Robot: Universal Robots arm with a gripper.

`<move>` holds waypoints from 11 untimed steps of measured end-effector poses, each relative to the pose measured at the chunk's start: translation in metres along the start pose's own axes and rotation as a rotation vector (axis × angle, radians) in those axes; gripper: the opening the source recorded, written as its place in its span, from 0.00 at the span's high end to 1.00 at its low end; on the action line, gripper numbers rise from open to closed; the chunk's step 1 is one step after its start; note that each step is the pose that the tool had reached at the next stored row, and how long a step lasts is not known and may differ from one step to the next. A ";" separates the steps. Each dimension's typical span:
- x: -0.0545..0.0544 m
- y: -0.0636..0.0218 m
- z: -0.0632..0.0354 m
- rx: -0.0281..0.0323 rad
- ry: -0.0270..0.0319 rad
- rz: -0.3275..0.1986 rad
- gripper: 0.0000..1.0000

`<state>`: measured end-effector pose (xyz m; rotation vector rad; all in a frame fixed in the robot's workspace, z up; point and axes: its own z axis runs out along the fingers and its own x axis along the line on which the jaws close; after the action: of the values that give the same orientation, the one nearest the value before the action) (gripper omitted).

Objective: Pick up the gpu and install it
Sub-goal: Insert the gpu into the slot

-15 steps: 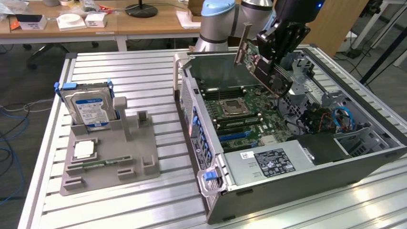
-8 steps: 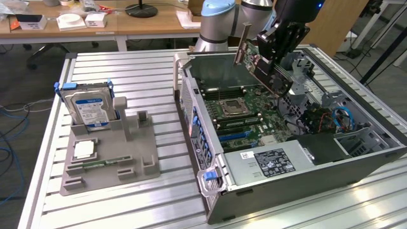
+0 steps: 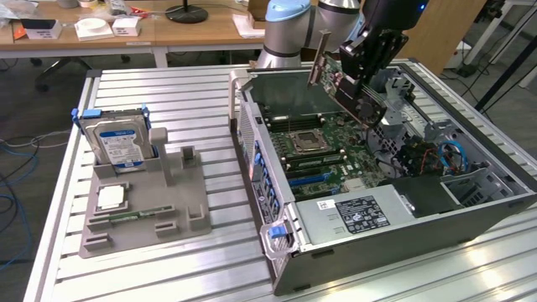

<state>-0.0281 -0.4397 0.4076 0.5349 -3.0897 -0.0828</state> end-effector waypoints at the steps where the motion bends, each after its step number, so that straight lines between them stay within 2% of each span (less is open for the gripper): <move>1: 0.000 0.0000 0.0000 -0.0001 0.0001 -0.002 0.74; 11: 0.000 0.0000 0.0000 -0.0001 0.0012 -0.024 0.74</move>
<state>-0.0281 -0.4397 0.4076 0.5716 -3.0825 -0.0827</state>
